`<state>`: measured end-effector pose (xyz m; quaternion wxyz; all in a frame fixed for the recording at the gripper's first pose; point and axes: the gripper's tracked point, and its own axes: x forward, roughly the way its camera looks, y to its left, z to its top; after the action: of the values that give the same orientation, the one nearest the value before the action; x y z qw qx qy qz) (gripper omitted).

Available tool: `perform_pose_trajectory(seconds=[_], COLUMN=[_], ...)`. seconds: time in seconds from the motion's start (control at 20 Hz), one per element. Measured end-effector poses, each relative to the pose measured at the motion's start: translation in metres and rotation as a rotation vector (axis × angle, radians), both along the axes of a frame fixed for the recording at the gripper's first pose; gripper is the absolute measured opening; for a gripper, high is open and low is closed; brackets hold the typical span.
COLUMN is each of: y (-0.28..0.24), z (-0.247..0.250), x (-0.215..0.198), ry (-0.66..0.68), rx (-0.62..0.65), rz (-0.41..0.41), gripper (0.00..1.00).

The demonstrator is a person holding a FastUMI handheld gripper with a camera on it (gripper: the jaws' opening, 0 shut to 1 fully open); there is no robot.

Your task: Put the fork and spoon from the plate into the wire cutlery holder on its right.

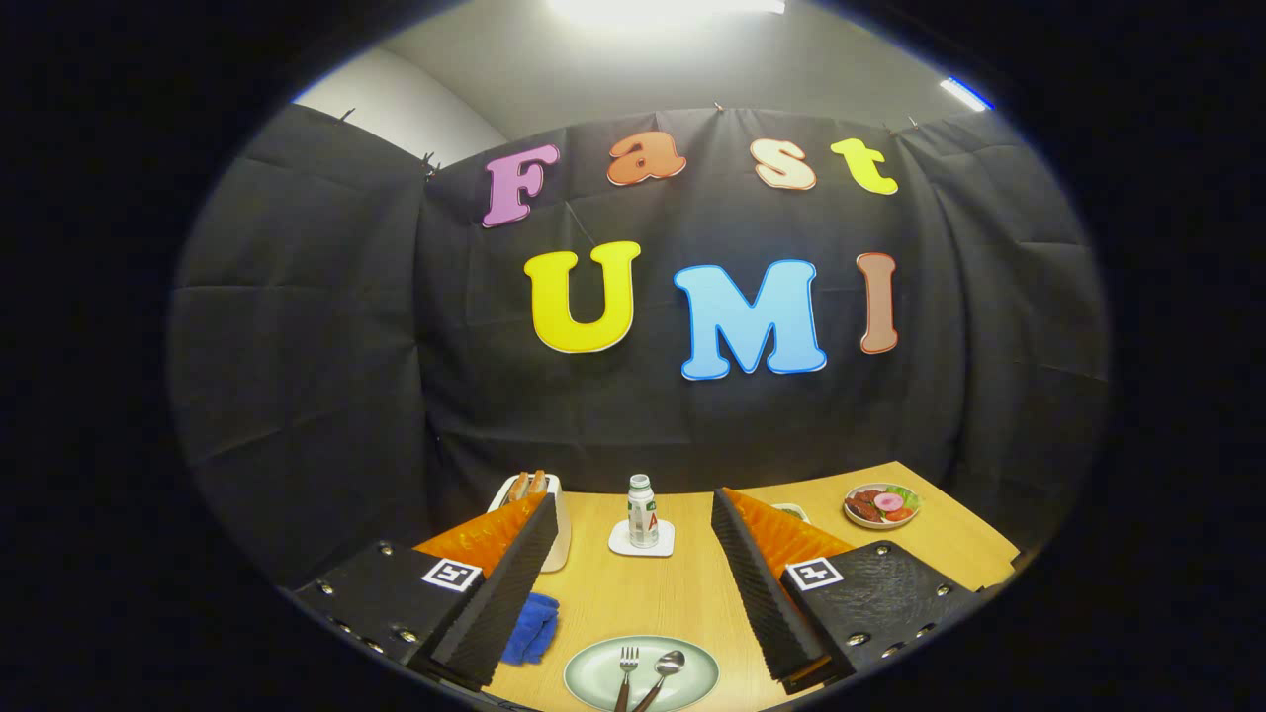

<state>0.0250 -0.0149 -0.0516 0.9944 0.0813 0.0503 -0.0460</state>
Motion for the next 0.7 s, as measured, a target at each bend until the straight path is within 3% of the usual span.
perform_pose_trajectory(seconds=[0.3,0.7], y=[0.001,0.008], z=[-0.069,-0.214], x=[0.007,-0.01], ry=[0.176,0.548], rx=[0.065,0.071], rz=[-0.029,-0.046], gripper=[0.97,0.97])
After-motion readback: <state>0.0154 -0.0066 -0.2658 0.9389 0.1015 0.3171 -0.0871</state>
